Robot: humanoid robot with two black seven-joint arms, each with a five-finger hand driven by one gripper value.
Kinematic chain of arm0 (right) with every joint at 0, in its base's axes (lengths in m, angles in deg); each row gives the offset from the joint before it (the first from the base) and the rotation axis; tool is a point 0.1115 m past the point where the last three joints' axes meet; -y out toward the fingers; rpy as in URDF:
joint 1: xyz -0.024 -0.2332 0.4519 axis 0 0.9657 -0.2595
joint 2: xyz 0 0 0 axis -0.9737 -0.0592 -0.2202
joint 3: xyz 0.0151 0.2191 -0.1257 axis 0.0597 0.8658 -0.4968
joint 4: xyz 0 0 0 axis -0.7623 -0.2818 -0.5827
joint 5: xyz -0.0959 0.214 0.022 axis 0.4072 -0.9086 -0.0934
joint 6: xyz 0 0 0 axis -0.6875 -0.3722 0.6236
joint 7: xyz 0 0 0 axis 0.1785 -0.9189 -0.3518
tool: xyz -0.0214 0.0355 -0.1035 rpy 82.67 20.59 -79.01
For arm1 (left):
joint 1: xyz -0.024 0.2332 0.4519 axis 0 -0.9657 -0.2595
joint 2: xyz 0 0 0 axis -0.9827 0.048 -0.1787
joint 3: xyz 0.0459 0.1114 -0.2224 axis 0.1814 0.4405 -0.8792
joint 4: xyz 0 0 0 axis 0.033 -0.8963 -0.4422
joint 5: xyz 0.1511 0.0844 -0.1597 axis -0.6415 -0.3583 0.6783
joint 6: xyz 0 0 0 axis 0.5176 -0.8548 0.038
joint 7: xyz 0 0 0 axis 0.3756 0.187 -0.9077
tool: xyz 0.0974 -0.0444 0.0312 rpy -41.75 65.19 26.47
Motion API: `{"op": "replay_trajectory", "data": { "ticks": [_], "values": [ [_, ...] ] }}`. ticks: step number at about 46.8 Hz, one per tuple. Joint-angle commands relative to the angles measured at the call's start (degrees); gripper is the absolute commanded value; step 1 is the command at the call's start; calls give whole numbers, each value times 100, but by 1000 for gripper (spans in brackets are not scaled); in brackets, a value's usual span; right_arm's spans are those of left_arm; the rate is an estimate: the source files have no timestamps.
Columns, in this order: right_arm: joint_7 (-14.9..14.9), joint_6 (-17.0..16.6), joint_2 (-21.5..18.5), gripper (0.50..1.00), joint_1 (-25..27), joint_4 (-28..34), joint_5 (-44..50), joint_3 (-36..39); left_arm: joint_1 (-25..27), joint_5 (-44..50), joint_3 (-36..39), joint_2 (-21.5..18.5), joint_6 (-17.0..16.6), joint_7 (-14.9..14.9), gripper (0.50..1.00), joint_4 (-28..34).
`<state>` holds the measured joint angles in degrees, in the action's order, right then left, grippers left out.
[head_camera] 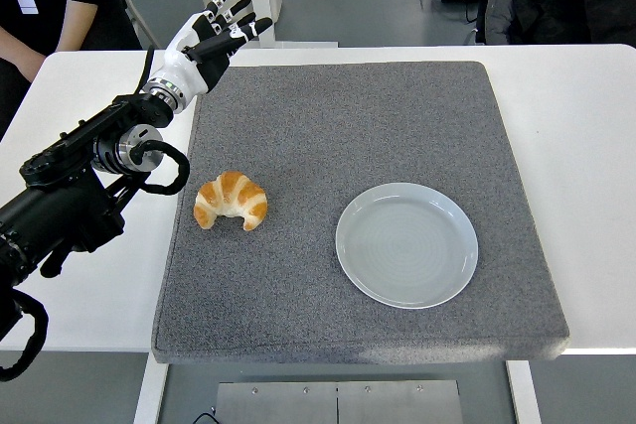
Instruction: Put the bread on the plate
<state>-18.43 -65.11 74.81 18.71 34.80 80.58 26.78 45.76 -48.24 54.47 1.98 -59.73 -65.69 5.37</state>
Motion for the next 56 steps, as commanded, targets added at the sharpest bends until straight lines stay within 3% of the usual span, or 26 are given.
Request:
{"op": "replay_trajectory", "data": {
  "ticks": [1, 6, 13, 23, 30, 36, 43, 56],
  "values": [
    [-1, 0, 0, 1000, 0, -1, 0, 0, 52, 1, -1, -115, 0, 257, 963, 75],
    [-1, 0, 0, 1000, 0, -1, 0, 0, 70, 1, -9, -405, -9, 503, 948, 434],
    [-1, 0, 0, 1000, 0, -1, 0, 0, 79, 1, -9, -1073, -106, 723, 892, 1506],
    [-1, 0, 0, 1000, 0, -1, 0, 0, 105, -60, 8, -1759, -896, 1145, 880, 2912],
    [-1, 0, 0, 1000, 0, -1, 0, 0, 114, -1244, 61, -2040, -1204, 1216, 880, 3476],
    [-1, 0, 0, 1000, 0, -1, 0, 0, 61, -2519, 227, -2312, -1240, 1338, 880, 3976],
    [-1, 0, 0, 1000, 0, -1, 0, 0, 140, -3223, 869, -2822, -1240, 1664, 883, 4565],
    [-1, 0, 0, 1000, 0, -1, 0, 0, 535, -4164, 1686, -3473, -1029, 1673, 896, 4996]
  ]
}}
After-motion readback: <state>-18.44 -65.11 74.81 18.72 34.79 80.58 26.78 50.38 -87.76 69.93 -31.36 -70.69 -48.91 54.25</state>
